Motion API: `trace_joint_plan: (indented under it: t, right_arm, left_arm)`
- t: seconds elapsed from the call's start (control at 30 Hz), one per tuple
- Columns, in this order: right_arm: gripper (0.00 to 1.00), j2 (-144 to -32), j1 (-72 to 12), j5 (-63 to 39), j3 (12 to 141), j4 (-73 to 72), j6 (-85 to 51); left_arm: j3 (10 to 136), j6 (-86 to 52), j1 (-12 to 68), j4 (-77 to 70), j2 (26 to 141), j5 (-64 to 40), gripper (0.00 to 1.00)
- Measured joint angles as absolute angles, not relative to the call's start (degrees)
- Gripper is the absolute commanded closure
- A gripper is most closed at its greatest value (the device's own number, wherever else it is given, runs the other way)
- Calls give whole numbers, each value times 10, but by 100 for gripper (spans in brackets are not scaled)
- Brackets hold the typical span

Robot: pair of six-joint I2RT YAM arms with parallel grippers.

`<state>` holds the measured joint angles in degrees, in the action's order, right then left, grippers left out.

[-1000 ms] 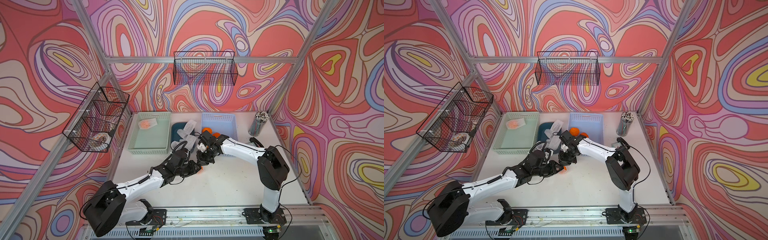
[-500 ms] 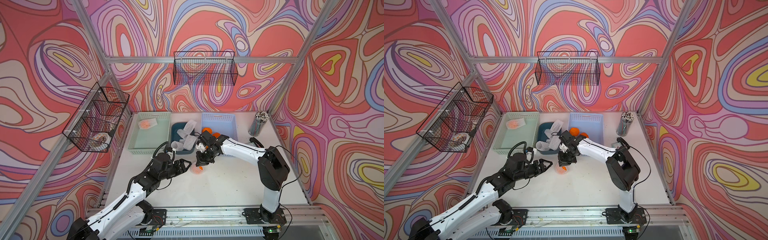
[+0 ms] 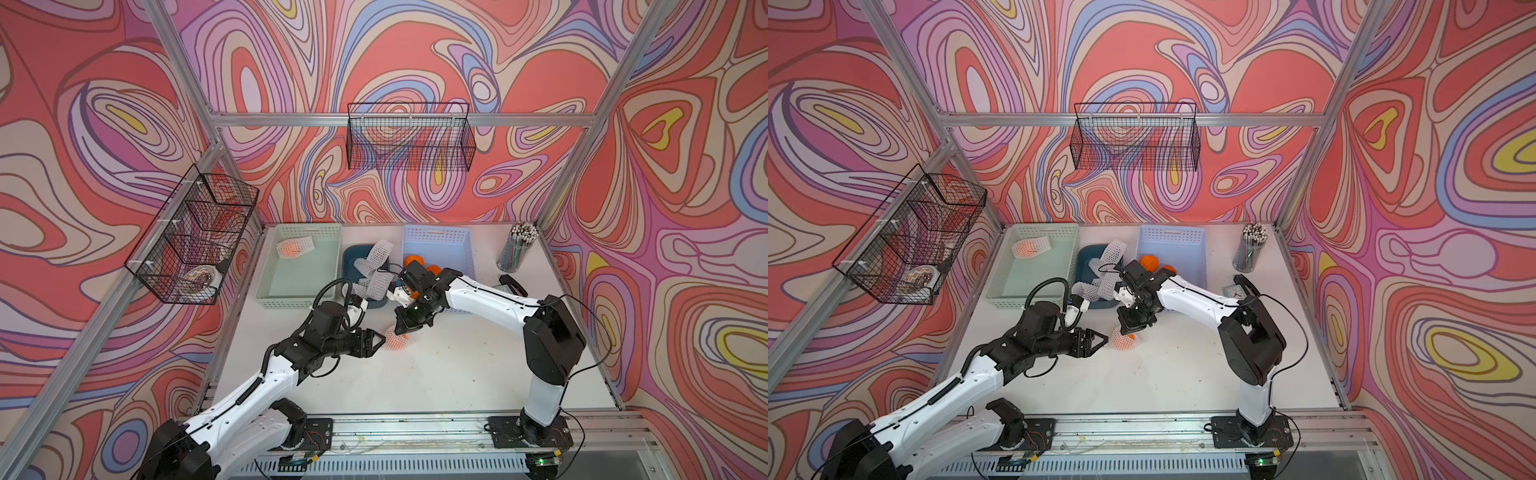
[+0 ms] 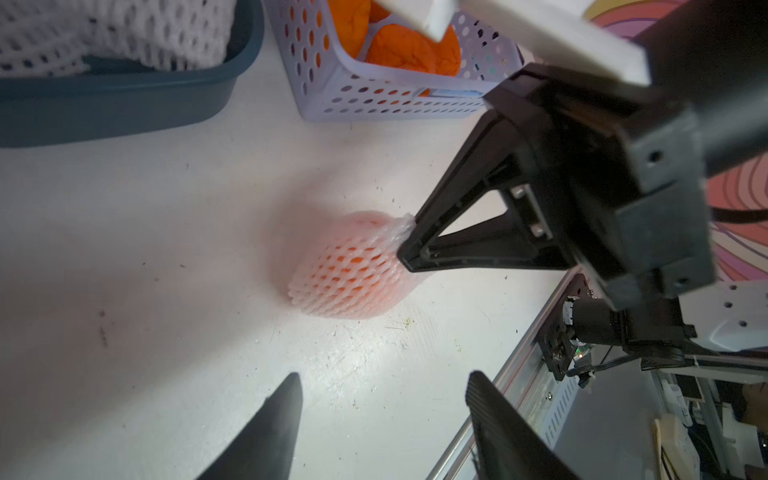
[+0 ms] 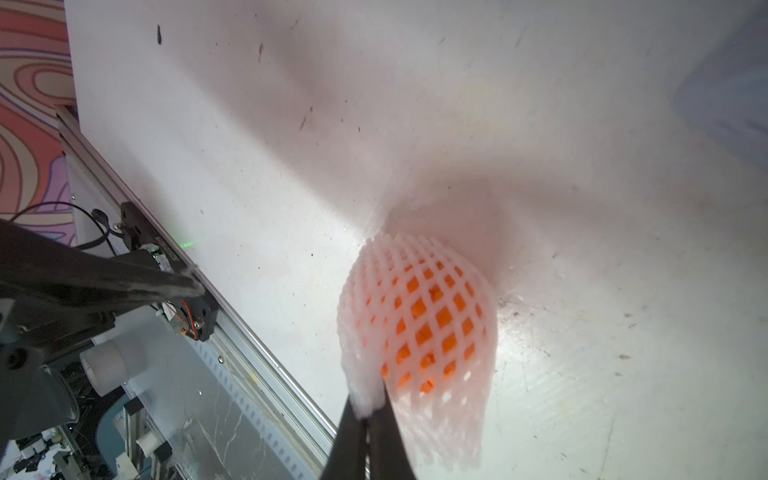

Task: Remove foam nets from oranges
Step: Remove the foam net from the orange.

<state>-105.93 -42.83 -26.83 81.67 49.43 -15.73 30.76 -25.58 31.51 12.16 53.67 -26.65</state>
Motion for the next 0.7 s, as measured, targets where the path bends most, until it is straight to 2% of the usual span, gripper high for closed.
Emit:
trace_joint_plan:
  t: [0.37, 0.7]
  right_arm:
    - [93, -1060, -430, -278, 827, 524, -98]
    - [92, -1060, -433, -295, 829, 535, -67]
  left_arm:
    - [308, -111, 315, 113, 571, -328, 31]
    - [308, -28, 315, 81, 599, -341, 31]
